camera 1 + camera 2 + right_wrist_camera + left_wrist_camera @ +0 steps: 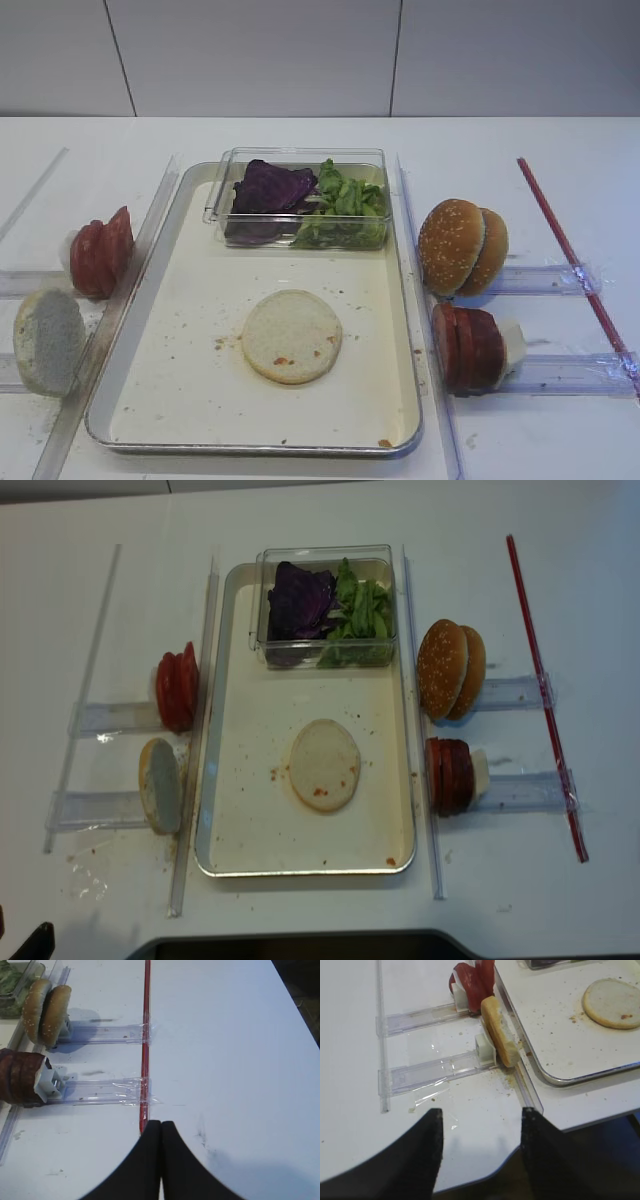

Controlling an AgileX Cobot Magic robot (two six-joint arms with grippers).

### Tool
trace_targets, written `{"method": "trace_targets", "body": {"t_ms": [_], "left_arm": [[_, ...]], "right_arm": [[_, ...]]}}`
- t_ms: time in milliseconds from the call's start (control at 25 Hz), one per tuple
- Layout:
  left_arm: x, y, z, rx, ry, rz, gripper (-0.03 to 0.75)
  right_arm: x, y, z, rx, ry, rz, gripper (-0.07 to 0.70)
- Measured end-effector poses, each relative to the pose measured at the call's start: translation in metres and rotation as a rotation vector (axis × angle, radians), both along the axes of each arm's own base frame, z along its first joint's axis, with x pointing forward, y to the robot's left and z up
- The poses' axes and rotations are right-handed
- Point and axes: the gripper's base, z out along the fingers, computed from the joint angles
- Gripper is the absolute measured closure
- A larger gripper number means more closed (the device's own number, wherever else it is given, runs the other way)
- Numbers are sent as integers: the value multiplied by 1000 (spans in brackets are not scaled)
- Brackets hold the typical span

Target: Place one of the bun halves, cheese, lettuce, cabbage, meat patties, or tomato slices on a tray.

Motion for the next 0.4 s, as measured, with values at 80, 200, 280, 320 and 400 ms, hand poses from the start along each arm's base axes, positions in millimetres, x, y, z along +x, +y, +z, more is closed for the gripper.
{"method": "trace_targets", "body": {"t_ms": [80, 200, 280, 320, 400], "left_arm": [[0, 0, 0, 0, 0, 0, 376], [0, 0, 0, -1, 0, 1, 376], [0, 0, 0, -2, 0, 1, 376], [0, 0, 0, -2, 0, 1, 376], [0, 0, 0, -2, -2, 1, 376]], "right_arm": [[0, 0, 0, 0, 0, 0, 463], [0, 0, 0, 0, 0, 0, 463], [0, 0, 0, 0, 0, 0, 463], [0, 0, 0, 0, 0, 0, 463], [0, 0, 0, 0, 0, 0, 463]]}}
